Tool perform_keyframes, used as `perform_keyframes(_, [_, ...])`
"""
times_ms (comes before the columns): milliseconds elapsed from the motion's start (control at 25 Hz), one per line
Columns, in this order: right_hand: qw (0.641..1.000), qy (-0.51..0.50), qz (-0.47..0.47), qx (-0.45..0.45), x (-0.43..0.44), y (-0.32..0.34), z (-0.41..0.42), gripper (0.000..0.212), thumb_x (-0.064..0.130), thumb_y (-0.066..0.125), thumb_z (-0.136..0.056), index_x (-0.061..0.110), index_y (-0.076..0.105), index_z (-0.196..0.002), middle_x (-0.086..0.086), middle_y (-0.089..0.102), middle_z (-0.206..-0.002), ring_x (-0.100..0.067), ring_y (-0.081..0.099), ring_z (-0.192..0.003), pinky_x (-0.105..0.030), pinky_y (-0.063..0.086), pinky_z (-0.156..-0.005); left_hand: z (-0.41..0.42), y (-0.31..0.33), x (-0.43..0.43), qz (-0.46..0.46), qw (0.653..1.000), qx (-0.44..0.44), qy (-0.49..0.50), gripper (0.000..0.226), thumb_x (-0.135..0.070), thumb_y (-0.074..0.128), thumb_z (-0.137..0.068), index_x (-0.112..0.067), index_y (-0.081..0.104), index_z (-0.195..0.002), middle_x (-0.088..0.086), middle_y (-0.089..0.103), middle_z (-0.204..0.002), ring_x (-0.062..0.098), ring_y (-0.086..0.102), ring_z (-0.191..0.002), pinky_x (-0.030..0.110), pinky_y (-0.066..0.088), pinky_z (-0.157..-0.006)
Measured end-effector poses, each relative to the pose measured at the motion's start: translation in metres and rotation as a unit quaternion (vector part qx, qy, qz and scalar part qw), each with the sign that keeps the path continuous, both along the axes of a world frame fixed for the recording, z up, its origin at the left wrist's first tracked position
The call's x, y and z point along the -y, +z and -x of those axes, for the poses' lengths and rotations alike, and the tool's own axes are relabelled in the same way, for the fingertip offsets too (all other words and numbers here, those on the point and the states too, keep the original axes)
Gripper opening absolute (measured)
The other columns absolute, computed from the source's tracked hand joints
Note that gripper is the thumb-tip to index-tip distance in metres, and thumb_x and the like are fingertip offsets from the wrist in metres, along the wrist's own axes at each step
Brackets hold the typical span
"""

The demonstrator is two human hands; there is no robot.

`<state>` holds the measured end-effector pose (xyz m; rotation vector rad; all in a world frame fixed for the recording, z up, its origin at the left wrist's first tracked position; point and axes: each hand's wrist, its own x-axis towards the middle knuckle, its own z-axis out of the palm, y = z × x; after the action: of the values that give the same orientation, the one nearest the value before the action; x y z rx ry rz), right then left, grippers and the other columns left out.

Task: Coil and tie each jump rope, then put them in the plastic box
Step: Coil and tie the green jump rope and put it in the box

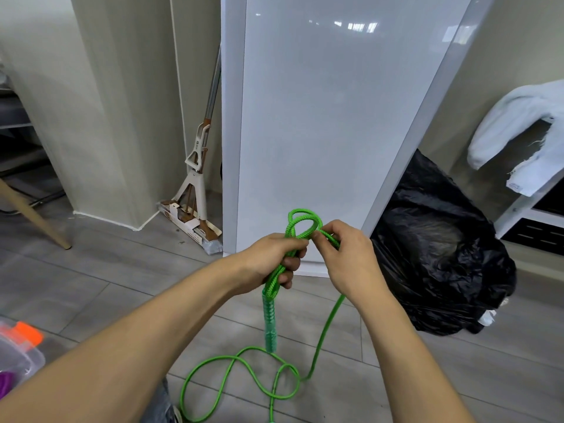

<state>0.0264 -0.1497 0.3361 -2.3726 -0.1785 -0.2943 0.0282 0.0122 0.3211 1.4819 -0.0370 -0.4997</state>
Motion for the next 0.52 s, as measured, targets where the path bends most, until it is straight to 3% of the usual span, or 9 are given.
perform_keyframes(160, [0.999,0.008,0.036,0.0,0.015,0.003,-0.002,0.023,0.041,0.057,-0.098,0.022,0.066,-0.088,0.005,0.051,-0.059,-0.012,0.045,-0.055,-0.031,0.035,-0.051,-0.007,0.002,-0.017,-0.094,0.993,0.068,0.009,0.029,-0.029,0.041,-0.106,-0.015,0.045,-0.081,-0.007,0.032,-0.054,0.012,0.027,-0.042,0.025,0.034,-0.047])
perform_keyframes(280, [0.999,-0.024,0.047,0.003,0.03,0.006,-0.007,0.026,0.042,0.056,-0.098,0.021,0.069,-0.09,0.003,0.055,-0.061,-0.015,0.049,-0.055,-0.032,0.038,-0.052,-0.02,-0.001,-0.034,-0.117,0.98,0.09,0.136,0.029,-0.029,0.039,-0.106,-0.016,0.044,-0.081,-0.003,0.035,-0.058,0.011,0.027,-0.042,0.023,0.027,-0.045])
perform_keyframes(400, [0.996,-0.07,0.049,-0.011,0.045,0.006,-0.009,0.026,0.041,0.054,-0.099,0.021,0.07,-0.094,0.001,0.061,-0.069,-0.019,0.056,-0.063,-0.033,0.045,-0.057,-0.035,-0.005,-0.051,-0.074,0.953,0.069,0.287,0.029,-0.028,0.037,-0.106,-0.016,0.044,-0.08,0.001,0.034,-0.062,0.014,0.027,-0.045,0.025,0.028,-0.047])
perform_keyframes(520, [0.988,-0.121,0.073,-0.067,0.047,0.0,-0.015,0.026,0.029,0.047,-0.101,0.015,0.069,-0.1,-0.006,0.069,-0.091,-0.028,0.061,-0.081,-0.037,0.052,-0.072,-0.039,-0.007,-0.052,0.016,0.94,0.033,0.34,0.028,-0.026,0.037,-0.106,-0.015,0.044,-0.082,0.001,0.035,-0.061,0.014,0.029,-0.042,0.024,0.033,-0.045])
